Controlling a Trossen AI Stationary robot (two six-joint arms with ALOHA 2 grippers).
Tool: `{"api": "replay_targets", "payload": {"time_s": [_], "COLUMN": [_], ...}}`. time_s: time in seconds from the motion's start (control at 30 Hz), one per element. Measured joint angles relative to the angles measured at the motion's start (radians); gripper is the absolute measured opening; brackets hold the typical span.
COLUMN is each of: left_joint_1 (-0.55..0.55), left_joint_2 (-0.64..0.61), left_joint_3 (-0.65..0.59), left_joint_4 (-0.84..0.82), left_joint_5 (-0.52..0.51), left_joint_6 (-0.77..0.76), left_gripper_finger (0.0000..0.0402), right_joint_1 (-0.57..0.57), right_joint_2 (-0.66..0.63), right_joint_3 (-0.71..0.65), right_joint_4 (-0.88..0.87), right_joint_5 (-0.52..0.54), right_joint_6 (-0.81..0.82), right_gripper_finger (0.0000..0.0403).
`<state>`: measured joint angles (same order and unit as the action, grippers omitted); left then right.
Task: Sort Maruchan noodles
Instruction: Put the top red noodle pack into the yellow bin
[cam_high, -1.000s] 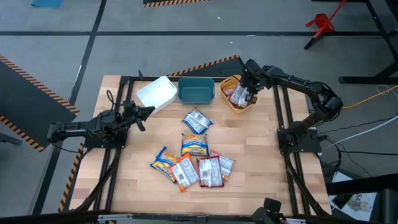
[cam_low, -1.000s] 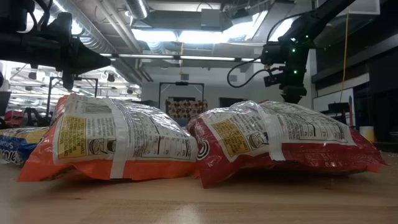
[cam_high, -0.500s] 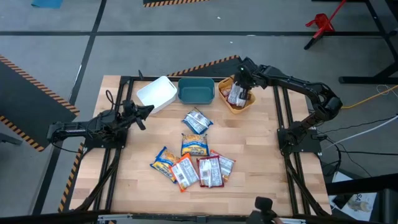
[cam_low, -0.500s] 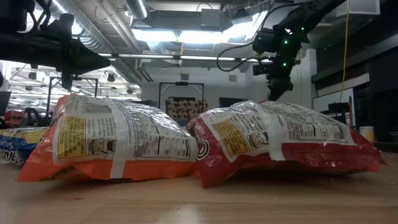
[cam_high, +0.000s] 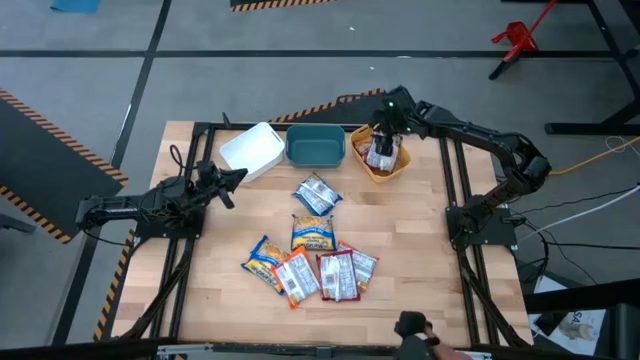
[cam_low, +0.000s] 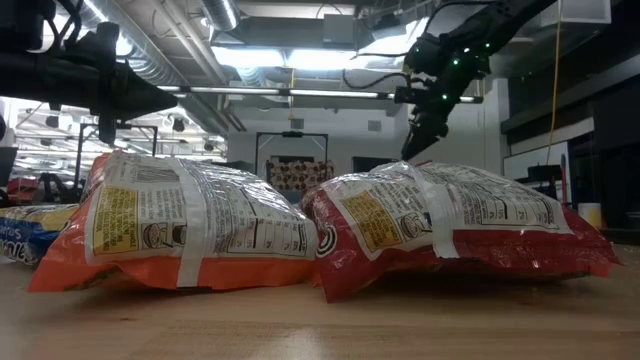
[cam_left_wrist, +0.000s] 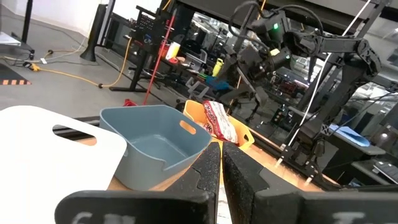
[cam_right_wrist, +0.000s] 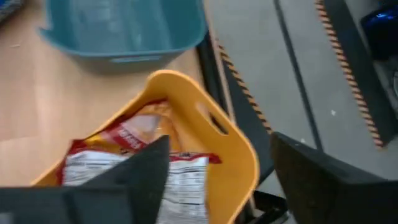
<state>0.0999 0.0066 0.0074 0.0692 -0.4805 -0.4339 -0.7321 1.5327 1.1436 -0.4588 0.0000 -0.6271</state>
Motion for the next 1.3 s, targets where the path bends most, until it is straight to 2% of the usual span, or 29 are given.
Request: {"api": "replay_targets", "payload": {"time_s": [0.07, 0.17, 0.33, 0.4, 0.53, 0.63, 0.77, 0.8, 0.93, 1.03, 1.1, 1.17, 1.2, 1.27, 1.3], "left_joint_1": [0.000, 0.000, 0.000, 0.000, 0.000, 0.000, 0.000, 0.000, 0.000, 0.000, 0.000, 0.000, 0.000, 0.000, 0.000], "left_joint_2": [0.000, 0.000, 0.000, 0.000, 0.000, 0.000, 0.000, 0.000, 0.000, 0.000, 0.000, 0.000, 0.000, 0.000, 0.000], "left_joint_3": [0.000, 0.000, 0.000, 0.000, 0.000, 0.000, 0.000, 0.000, 0.000, 0.000, 0.000, 0.000, 0.000, 0.000, 0.000], "left_joint_4": [0.000, 0.000, 0.000, 0.000, 0.000, 0.000, 0.001, 0.001, 0.001, 0.001, 0.001, 0.001, 0.001, 0.001, 0.001], "left_joint_5": [0.000, -0.001, -0.001, -0.001, -0.001, -0.005, -0.010, -0.010, -0.010, -0.010, -0.010, -0.008, -0.007, -0.004, -0.003], "left_joint_6": [0.000, 0.001, 0.001, 0.001, 0.001, 0.001, 0.001, 0.001, 0.000, 0.000, 0.000, 0.000, 0.000, 0.000, 0.000], "left_gripper_finger": [0.0011, 0.0011, 0.0011, 0.0011, 0.0011, 0.0011, 0.0011, 0.0011, 0.0011, 0.0011, 0.0011, 0.0011, 0.0011, 0.0011, 0.0011], "right_joint_1": [-0.009, -0.010, -0.005, 0.002, 0.023, 0.038, 0.047, 0.047, 0.053, 0.060, 0.061, 0.060, 0.052, 0.023, 0.002], "right_joint_2": [0.009, 0.052, 0.125, 0.136, 0.136, 0.136, 0.134, 0.134, 0.134, 0.134, 0.134, 0.134, 0.133, 0.131, 0.129], "right_joint_3": [0.001, 0.001, 0.000, 0.000, 0.001, 0.021, 0.057, 0.066, 0.105, 0.139, 0.156, 0.172, 0.175, 0.175, 0.175], "right_joint_4": [-0.002, -0.051, -0.087, -0.088, -0.091, -0.112, -0.143, -0.145, -0.144, -0.156, -0.178, -0.212, -0.213, -0.223, -0.253], "right_joint_5": [0.006, -0.003, 0.067, 0.102, 0.172, 0.224, 0.235, 0.234, 0.232, 0.170, 0.183, 0.275, 0.353, 0.502, 0.536], "right_joint_6": [0.019, 0.052, 0.066, 0.074, 0.064, 0.033, -0.007, -0.012, -0.014, -0.008, -0.003, 0.002, 0.025, 0.113, 0.165], "right_gripper_finger": [0.0300, 0.0325, 0.0329, 0.0316, 0.0246, 0.0162, 0.0031, 0.0016, 0.0016, 0.0003, 0.0015, 0.0037, 0.0051, 0.0081, 0.0094]}}
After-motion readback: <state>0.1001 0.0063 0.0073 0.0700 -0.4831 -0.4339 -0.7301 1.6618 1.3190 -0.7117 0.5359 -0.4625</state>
